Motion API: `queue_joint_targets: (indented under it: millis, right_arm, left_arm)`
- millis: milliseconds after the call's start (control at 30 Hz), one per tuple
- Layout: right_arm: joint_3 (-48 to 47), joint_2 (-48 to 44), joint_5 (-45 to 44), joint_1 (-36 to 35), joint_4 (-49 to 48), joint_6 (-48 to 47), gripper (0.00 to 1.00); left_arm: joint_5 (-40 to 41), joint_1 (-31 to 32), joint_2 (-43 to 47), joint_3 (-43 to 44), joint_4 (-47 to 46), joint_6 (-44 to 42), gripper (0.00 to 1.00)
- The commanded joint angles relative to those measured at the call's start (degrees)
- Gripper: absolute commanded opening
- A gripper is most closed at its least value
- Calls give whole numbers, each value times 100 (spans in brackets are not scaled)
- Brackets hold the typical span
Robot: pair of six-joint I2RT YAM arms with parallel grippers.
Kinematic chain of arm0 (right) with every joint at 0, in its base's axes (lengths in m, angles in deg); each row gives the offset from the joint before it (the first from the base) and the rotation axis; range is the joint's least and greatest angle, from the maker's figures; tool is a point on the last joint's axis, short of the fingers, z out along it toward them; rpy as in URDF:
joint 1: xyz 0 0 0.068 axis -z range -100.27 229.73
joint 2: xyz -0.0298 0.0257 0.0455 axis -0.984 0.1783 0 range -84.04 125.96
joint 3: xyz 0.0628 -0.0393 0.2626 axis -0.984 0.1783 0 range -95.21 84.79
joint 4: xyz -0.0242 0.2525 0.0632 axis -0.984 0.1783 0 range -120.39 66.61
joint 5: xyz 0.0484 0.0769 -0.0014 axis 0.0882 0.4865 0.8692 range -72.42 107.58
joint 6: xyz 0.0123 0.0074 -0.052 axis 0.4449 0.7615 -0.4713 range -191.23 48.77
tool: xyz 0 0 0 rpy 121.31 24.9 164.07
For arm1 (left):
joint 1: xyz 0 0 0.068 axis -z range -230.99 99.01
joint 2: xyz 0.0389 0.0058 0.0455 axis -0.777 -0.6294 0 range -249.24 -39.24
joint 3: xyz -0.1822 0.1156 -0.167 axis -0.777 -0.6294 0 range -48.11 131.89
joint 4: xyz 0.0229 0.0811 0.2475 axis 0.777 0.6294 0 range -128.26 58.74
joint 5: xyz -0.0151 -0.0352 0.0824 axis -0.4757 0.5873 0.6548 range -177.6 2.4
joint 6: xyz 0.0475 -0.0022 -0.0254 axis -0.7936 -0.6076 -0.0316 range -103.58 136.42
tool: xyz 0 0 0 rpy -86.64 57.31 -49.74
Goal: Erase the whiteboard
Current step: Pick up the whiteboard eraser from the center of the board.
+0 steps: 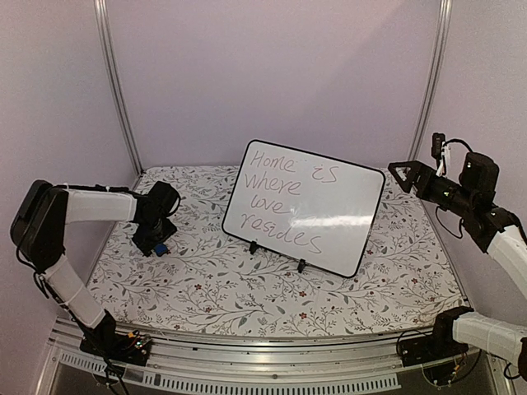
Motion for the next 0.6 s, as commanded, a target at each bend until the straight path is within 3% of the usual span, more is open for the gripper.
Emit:
queue_joint_targets:
  millis: [0,567]
  right_arm:
    - [94,-10,30,33,-102,51,99]
    - [147,-11,-7,33,-91,50,99]
  left_arm:
    - [-171,-119,-234,18,-237,-100,75]
    - [-179,-256,-440,-170,-526,-224,55]
